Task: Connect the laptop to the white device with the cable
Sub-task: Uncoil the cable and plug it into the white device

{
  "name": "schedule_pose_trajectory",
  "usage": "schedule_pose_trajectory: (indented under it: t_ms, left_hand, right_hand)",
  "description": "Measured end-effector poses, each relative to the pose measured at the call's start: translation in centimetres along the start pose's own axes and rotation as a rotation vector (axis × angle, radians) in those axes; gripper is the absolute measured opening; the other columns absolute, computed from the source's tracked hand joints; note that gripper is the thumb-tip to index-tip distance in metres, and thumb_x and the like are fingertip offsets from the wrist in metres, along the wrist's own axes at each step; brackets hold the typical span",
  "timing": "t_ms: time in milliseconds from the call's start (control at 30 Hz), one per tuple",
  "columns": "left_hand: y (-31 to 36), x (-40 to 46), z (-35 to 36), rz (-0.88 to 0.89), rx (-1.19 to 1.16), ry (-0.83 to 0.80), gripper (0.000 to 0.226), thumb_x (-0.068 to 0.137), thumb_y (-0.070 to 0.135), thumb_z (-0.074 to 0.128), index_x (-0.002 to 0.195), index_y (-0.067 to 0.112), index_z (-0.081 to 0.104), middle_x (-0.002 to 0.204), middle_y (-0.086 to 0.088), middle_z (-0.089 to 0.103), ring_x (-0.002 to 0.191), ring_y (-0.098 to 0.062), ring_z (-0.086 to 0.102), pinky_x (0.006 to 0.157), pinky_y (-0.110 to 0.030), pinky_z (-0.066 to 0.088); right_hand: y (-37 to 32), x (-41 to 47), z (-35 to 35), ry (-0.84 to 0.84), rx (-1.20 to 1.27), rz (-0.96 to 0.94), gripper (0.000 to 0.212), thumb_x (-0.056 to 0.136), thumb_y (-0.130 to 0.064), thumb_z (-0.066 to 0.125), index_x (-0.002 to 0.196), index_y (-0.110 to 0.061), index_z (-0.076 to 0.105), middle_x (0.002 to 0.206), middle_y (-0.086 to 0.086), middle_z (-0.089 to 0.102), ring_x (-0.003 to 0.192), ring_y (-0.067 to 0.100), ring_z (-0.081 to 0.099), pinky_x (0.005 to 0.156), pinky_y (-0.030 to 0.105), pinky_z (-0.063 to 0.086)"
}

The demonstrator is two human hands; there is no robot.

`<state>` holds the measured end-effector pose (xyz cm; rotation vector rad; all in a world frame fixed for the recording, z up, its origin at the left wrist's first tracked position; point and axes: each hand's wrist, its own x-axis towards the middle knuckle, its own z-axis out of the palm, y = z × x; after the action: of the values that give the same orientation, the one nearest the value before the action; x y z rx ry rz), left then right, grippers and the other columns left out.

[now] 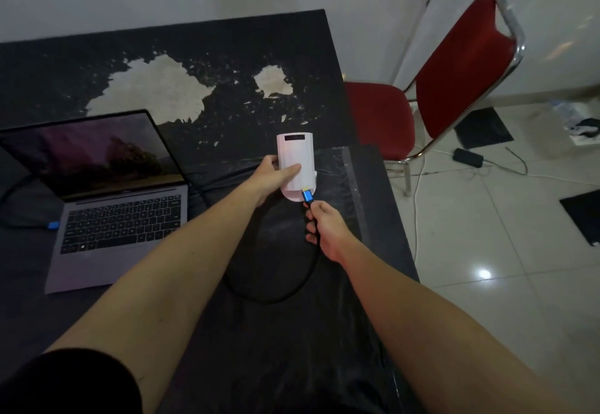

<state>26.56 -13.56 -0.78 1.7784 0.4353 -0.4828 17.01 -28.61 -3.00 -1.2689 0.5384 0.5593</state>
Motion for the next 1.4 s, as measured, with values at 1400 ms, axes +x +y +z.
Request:
schedule_pose_trajectory:
  t_ms: [1400]
  left_hand:
    - [1.7,2.1,-1.0,-0.162,0.067,0.091,0.08,0.065,0.064,0.074,0.118,0.005,0.062,0.108,-0.007,0.068,0.09,-0.019,0.066,0.081,-0.035,0.056]
  right_hand:
    - [-0.7,1.8,3.5,0.122,0.039,-0.065,0.015,0.103,-0.024,0.045,0.1,-0.019,0.059,0.073,-0.002,0.046,0.045,0.007,0.035,0.044,0.025,0.038]
